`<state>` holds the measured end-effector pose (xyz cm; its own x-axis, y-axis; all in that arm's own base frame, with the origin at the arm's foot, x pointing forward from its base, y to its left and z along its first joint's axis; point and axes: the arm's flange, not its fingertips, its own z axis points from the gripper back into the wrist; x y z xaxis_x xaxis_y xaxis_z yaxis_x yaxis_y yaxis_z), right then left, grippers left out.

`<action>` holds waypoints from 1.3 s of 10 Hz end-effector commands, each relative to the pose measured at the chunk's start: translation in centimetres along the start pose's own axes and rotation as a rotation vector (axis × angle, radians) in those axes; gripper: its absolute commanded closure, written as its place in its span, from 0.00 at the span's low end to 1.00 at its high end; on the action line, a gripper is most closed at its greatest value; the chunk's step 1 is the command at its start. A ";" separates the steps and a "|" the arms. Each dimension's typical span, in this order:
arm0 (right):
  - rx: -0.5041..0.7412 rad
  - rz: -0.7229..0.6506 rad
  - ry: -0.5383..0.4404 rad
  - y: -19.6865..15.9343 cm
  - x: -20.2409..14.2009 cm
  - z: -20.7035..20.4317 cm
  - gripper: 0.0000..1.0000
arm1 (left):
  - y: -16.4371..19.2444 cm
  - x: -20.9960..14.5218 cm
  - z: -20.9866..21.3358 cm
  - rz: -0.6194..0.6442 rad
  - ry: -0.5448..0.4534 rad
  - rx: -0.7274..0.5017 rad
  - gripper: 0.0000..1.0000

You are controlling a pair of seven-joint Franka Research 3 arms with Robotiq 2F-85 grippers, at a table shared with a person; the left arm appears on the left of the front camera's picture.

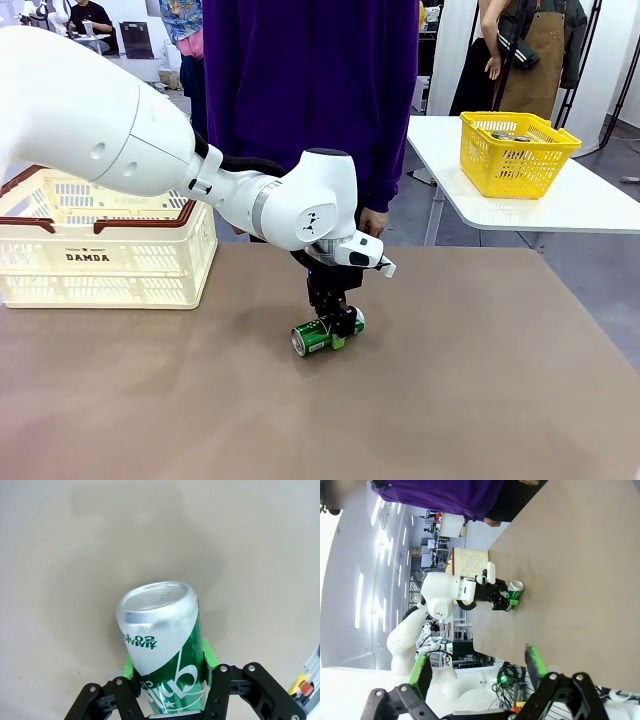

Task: Place the drinks into the Shopping basket.
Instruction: Pick up one drink and place it into the Shopping basket.

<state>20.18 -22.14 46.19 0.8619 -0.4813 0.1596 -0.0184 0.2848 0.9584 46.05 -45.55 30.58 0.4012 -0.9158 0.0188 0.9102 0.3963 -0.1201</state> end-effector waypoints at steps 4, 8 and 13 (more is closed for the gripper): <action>0.024 0.027 -0.008 0.1 0.3 0.2 0.00 | -3.0 -5.2 10.4 0.061 -0.078 0.011 1.00; 0.024 0.027 -0.008 0.1 0.3 0.2 0.00 | -5.9 -10.6 20.5 0.194 -0.160 0.091 1.00; 0.024 0.027 -0.008 0.1 0.3 0.2 0.00 | -6.4 -9.3 21.9 0.169 -0.139 0.092 1.00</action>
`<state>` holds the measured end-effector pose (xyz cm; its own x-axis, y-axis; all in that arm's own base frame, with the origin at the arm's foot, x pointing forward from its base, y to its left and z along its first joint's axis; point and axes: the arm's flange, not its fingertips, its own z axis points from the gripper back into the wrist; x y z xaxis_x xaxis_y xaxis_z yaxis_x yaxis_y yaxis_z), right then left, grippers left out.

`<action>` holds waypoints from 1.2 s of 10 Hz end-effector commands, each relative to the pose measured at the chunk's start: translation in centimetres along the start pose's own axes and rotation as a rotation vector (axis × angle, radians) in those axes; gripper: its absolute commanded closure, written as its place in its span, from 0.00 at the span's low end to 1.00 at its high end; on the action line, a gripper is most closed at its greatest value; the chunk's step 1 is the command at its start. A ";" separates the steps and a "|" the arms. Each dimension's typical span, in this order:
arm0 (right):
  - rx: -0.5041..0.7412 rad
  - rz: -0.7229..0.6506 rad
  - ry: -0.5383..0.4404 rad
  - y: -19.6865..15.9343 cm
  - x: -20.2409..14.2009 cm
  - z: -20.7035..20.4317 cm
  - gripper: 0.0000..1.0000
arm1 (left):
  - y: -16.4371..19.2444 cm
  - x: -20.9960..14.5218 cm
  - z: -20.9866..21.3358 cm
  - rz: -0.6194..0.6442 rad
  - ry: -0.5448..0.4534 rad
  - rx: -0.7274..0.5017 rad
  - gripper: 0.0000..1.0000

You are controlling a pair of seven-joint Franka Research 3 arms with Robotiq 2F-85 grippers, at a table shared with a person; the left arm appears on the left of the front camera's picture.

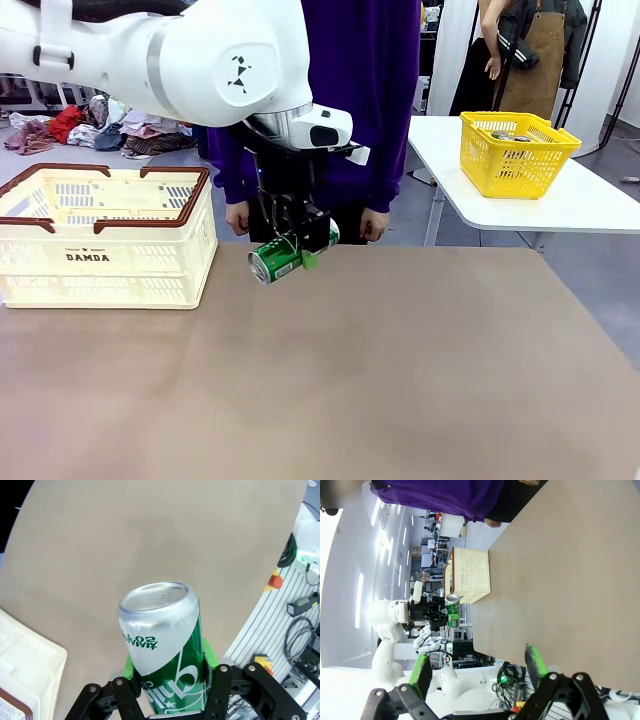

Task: Place the drinks into the Shopping basket.
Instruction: Pick up one drink and place it into the Shopping basket.

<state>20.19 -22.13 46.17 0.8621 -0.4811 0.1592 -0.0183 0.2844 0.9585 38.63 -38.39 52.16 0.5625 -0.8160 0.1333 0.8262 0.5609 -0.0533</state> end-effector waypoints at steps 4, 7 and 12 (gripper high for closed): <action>0.024 0.027 -0.009 0.1 0.3 0.2 0.00 | 12.5 -3.0 10.0 0.293 -0.005 -0.171 1.00; 0.024 0.027 -0.009 0.1 0.3 0.2 0.00 | 26.5 -8.7 15.1 0.641 -0.140 -0.159 1.00; 0.024 0.027 -0.009 0.1 0.3 0.2 0.00 | 35.8 -16.4 9.5 0.963 -0.266 -0.102 1.00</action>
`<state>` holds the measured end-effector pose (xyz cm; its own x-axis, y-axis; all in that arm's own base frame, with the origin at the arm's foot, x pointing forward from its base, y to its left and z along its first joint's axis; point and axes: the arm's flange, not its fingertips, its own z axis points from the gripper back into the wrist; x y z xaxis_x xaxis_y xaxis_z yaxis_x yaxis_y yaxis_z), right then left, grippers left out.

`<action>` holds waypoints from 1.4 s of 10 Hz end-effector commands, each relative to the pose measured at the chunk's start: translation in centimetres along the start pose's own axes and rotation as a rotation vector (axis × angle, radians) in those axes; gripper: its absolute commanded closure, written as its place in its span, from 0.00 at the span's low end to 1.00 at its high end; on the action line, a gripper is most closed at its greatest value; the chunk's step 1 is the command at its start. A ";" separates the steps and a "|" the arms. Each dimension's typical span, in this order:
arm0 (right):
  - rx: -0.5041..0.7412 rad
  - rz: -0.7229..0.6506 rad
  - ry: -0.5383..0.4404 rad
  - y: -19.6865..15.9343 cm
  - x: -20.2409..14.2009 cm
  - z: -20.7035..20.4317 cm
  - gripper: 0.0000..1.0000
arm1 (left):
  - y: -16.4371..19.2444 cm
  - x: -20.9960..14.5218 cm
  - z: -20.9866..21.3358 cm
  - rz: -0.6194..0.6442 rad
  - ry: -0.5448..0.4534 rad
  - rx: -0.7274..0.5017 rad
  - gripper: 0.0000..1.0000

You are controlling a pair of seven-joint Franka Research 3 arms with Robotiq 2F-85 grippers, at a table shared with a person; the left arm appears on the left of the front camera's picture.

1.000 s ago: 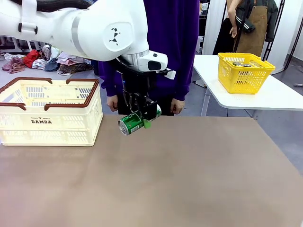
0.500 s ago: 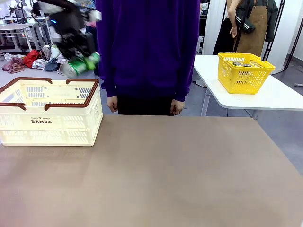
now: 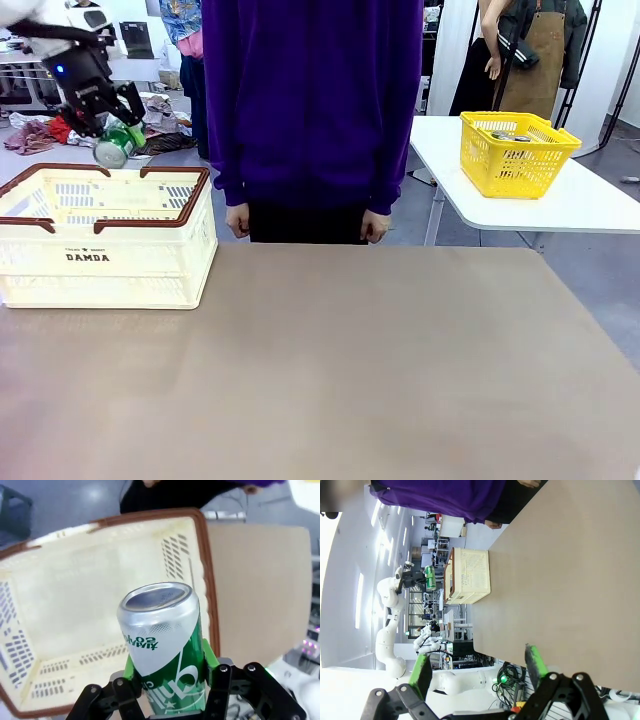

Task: Place the drinks into the Shopping basket.
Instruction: Pick up one drink and place it into the Shopping basket.

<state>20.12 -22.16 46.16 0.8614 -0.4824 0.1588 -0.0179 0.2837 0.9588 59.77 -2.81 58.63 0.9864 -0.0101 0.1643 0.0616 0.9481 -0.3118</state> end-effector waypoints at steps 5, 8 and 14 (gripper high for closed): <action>0.023 0.028 -0.007 0.2 0.3 0.1 0.00 | 0.8 0.0 -1.5 0.032 -0.018 0.000 1.00; 0.023 0.028 -0.007 0.2 0.3 0.1 0.00 | 0.0 0.3 -6.6 -0.002 0.040 0.136 1.00; 0.023 0.028 -0.007 0.2 0.3 0.1 0.00 | 0.3 0.3 -16.4 -0.016 0.116 0.252 1.00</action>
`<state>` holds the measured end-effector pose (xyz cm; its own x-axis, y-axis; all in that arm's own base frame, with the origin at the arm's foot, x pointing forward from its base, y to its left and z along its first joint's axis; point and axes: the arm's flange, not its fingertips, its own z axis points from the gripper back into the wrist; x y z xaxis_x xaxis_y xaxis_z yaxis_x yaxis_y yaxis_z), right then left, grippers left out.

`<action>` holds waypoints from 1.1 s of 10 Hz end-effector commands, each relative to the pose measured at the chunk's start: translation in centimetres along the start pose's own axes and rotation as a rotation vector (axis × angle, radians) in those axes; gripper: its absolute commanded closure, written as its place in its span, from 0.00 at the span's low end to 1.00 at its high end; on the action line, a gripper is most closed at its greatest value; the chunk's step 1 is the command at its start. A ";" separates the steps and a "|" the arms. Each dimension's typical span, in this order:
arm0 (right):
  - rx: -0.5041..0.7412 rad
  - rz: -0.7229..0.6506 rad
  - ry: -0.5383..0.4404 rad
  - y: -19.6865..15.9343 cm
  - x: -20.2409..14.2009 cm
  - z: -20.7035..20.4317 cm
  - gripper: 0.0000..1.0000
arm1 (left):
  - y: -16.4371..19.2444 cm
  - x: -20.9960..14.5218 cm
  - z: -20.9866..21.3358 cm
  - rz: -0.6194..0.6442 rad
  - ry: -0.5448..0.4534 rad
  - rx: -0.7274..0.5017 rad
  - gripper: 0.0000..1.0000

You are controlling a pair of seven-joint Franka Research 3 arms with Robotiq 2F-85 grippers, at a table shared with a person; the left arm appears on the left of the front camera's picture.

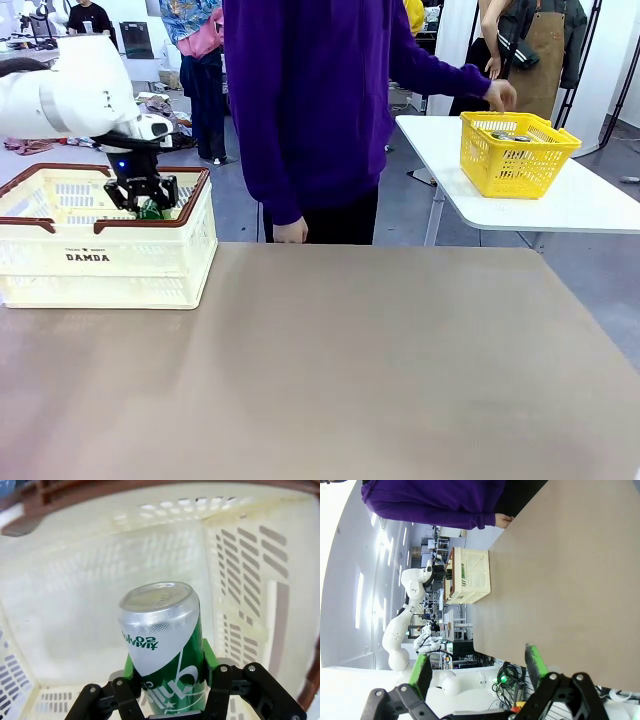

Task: Place the drinks into the Shopping basket.
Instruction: Pick up one drink and place it into the Shopping basket.

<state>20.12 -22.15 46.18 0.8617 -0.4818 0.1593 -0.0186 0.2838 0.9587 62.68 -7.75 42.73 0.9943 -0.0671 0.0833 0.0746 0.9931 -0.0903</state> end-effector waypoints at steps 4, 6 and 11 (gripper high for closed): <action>0.023 0.027 -0.008 0.1 0.3 0.1 0.00 | 0.2 -1.0 -2.3 0.008 0.050 0.006 1.00; 0.023 0.027 -0.008 0.1 0.3 0.1 0.00 | 0.1 -0.7 -2.7 0.002 0.058 -0.001 1.00; 0.023 0.027 -0.008 0.1 0.3 0.1 0.00 | 0.1 -0.7 -2.7 -0.003 0.058 -0.003 0.00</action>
<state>20.13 -22.15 46.18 0.8617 -0.4817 0.1594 -0.0187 0.2838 0.9587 62.24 -7.99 39.51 0.9972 -0.0738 0.0094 0.0744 0.9933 -0.0890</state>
